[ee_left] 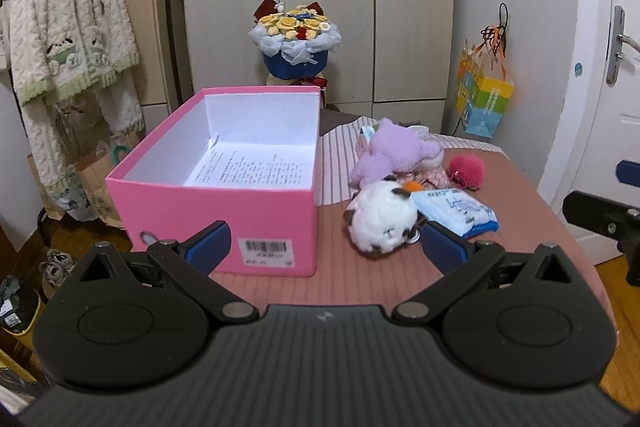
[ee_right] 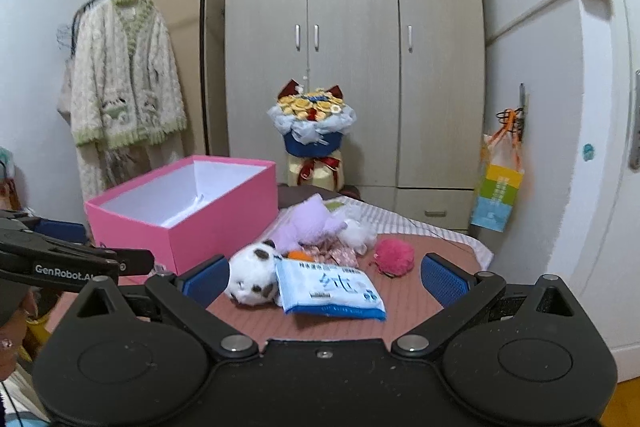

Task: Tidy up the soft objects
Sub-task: 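Reach the right gripper to the wet-wipes pack and close on it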

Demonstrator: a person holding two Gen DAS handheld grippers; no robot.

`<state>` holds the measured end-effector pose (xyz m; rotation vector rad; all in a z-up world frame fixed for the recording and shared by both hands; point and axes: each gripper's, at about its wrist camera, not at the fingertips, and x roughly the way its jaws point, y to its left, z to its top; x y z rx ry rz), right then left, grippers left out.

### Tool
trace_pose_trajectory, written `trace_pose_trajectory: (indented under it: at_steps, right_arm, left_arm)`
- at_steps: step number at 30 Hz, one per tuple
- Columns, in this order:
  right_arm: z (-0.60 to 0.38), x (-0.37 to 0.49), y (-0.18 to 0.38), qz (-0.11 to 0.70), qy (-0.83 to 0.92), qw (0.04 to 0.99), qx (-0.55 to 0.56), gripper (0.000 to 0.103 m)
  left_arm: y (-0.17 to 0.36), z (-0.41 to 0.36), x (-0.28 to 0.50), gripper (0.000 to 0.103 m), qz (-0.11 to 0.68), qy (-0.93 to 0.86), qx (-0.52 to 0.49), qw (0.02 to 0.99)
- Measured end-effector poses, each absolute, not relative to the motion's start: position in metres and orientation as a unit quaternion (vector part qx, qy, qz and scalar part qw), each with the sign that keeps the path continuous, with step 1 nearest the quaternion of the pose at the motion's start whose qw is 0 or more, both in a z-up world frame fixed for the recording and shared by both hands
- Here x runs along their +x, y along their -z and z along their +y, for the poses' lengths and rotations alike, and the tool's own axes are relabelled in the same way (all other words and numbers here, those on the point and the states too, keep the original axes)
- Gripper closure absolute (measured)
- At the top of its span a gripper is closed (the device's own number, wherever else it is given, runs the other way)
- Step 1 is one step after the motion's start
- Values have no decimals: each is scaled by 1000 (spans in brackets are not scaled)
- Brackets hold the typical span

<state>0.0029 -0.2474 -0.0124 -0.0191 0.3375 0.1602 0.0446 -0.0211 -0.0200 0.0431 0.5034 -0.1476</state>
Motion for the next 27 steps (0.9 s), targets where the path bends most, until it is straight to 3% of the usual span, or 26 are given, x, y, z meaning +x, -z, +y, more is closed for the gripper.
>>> trace_pose_trajectory:
  at_steps: [11, 19, 27]
  right_arm:
    - [-286, 75, 42, 236, -160, 959, -11, 1]
    - [-293, 123, 85, 300, -230, 926, -21, 1]
    - [-304, 167, 109, 330, -272, 903, -35, 1]
  left_arm:
    - [38, -38, 102, 4, 258, 157, -63, 951]
    - [69, -68, 134, 42, 314, 223, -96, 918]
    - [84, -92, 146, 52, 345, 246, -98, 900]
